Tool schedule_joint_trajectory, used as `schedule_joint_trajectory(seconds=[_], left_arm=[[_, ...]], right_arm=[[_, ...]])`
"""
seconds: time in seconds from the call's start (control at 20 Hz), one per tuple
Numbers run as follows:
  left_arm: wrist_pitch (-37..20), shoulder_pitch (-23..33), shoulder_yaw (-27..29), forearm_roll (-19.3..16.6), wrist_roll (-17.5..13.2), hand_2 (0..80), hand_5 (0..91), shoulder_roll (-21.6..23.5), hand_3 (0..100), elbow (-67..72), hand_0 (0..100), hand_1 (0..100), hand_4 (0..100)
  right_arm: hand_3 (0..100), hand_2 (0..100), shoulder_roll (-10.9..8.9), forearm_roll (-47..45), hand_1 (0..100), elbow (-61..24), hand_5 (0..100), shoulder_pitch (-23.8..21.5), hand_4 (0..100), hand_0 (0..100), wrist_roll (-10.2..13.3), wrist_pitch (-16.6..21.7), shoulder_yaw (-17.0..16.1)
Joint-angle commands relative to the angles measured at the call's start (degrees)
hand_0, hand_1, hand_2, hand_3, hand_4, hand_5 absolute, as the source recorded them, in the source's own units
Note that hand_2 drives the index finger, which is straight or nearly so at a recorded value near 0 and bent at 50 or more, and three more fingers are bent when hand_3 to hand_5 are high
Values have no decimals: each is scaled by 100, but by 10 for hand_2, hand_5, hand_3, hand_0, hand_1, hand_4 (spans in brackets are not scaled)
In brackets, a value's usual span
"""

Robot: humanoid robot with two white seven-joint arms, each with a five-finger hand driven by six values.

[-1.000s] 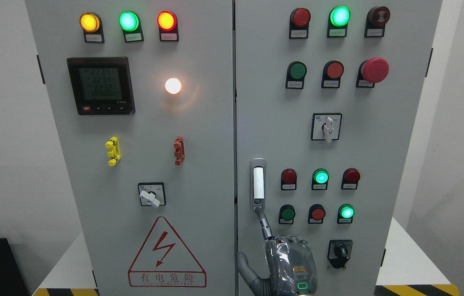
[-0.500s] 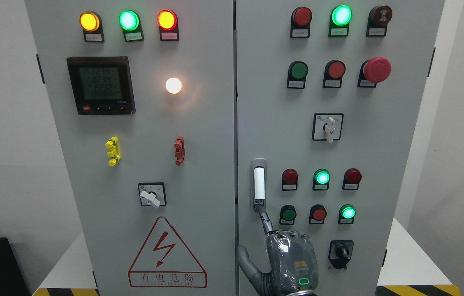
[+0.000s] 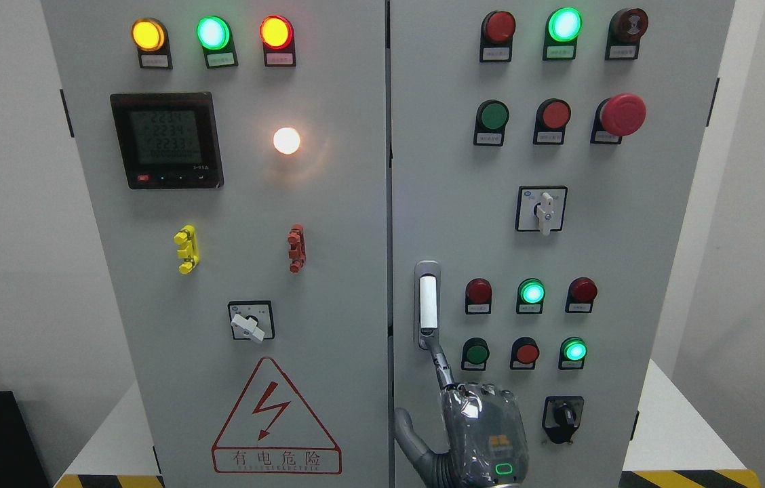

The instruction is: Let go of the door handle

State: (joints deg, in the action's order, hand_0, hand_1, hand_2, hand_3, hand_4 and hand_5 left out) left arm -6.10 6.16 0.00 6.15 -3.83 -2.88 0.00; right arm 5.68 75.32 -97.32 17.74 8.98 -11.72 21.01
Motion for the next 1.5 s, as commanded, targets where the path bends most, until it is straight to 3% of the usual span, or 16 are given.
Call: schedule_joint_trajectory(seconds=[0.0, 0.1, 0.25, 0.3, 0.35, 0.45, 0.65, 0.75, 0.85, 0.95, 1.2, 1.45], left_arm=[[12, 0, -79, 0, -4, 0, 0, -2, 0, 114, 120, 389, 0], [3, 0, -79, 0, -4, 0, 0, -2, 0, 114, 120, 389, 0], [3, 0, -88, 0, -4, 0, 0, -2, 0, 114, 120, 389, 0], [3, 0, -79, 0, -4, 0, 0, -2, 0, 114, 120, 389, 0], [3, 0, -79, 0, -4, 0, 0, -2, 0, 114, 120, 389, 0], [3, 0, -79, 0, -4, 0, 0, -2, 0, 114, 120, 389, 0], [3, 0, -79, 0, -4, 0, 0, -2, 0, 114, 120, 389, 0], [3, 0, -79, 0, -4, 0, 0, -2, 0, 114, 120, 389, 0], [3, 0, -79, 0, -4, 0, 0, -2, 0, 114, 120, 389, 0], [3, 0, -79, 0, -4, 0, 0, -2, 0, 114, 120, 389, 0], [3, 0, -79, 0, -4, 0, 0, -2, 0, 114, 120, 389, 0], [3, 0, -79, 0, -4, 0, 0, -2, 0, 114, 120, 389, 0]], right_arm=[[1000, 0, -49, -8, 284, -15, 997, -69, 1000, 411, -2, 12, 9], [1000, 0, -49, -8, 284, -50, 997, -122, 1000, 412, 50, 30, 17], [1000, 84, -58, -8, 286, -120, 997, -201, 1000, 413, 419, 309, 0], [1000, 221, -58, -8, 290, -129, 997, -236, 1000, 422, 524, 441, -26], [1000, 453, -58, -8, 296, -172, 990, -271, 975, 454, 586, 486, -35], [1000, 642, -102, 1, 298, -269, 975, -324, 917, 521, 587, 460, -61], [1000, 834, -199, 9, 205, -287, 941, -368, 878, 420, 631, 460, -219], [1000, 886, -216, 9, 96, -383, 958, -368, 883, 420, 666, 478, -273], [1000, 902, -295, 18, 70, -419, 973, -342, 894, 363, 666, 487, -290], [1000, 899, -313, 18, 99, -463, 974, -315, 893, 287, 666, 495, -290], [1000, 900, -313, 18, 100, -498, 973, -228, 890, 264, 710, 504, -299], [1000, 879, -296, 18, 253, -489, 970, -70, 876, 229, 815, 504, -299]])
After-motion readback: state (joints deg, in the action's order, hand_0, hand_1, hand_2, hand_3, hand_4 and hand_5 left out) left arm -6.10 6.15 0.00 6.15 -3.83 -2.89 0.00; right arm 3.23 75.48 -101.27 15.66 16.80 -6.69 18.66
